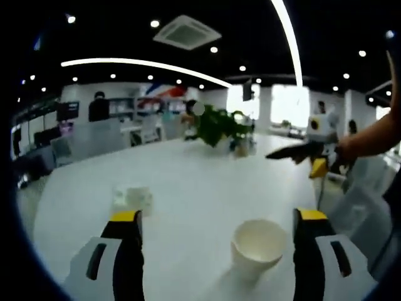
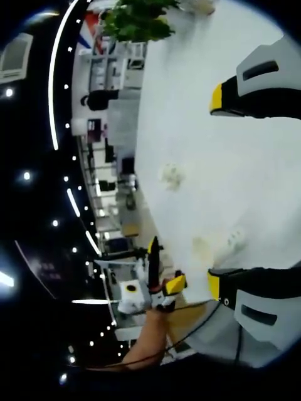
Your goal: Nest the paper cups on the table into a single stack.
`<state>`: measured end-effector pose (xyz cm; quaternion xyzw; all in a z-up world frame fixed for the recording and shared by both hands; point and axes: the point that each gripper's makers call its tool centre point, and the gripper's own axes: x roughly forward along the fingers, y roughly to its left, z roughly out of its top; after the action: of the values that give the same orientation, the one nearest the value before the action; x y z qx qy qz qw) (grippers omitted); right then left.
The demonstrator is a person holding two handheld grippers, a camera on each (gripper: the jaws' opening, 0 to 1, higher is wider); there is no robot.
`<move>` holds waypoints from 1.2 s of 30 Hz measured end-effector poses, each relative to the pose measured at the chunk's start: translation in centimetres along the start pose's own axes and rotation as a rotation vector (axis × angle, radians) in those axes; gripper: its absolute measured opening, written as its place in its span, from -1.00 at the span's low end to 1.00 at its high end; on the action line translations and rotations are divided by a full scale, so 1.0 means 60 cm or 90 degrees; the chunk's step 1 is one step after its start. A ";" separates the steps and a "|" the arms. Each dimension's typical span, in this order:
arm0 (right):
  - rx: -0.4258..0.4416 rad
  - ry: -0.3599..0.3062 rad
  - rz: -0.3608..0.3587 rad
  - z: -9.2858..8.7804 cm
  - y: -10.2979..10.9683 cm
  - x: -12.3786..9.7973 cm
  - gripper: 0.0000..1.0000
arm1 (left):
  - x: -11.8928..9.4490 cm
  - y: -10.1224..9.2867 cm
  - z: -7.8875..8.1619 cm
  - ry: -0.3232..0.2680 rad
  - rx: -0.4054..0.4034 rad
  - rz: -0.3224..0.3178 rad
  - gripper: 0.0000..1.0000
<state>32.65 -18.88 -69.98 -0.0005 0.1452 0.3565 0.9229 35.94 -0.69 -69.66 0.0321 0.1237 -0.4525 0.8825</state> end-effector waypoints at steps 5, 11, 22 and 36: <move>-0.006 -0.015 -0.007 0.014 -0.007 0.003 1.00 | -0.032 0.048 0.000 0.008 -0.007 0.047 0.96; -0.014 -0.013 -0.012 0.011 -0.015 0.011 1.00 | -0.080 0.087 -0.007 0.016 0.001 0.089 0.96; -0.030 -0.011 -0.021 0.014 -0.024 0.019 1.00 | -0.146 0.135 -0.027 0.041 -0.001 0.139 0.96; -0.038 -0.007 -0.012 0.019 -0.027 0.039 1.00 | -0.190 0.141 -0.038 0.026 -0.036 0.187 0.96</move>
<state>35.67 -18.45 -69.68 -0.0274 0.1292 0.3522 0.9266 35.95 13.67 -69.53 0.0340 0.1487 -0.3141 0.9371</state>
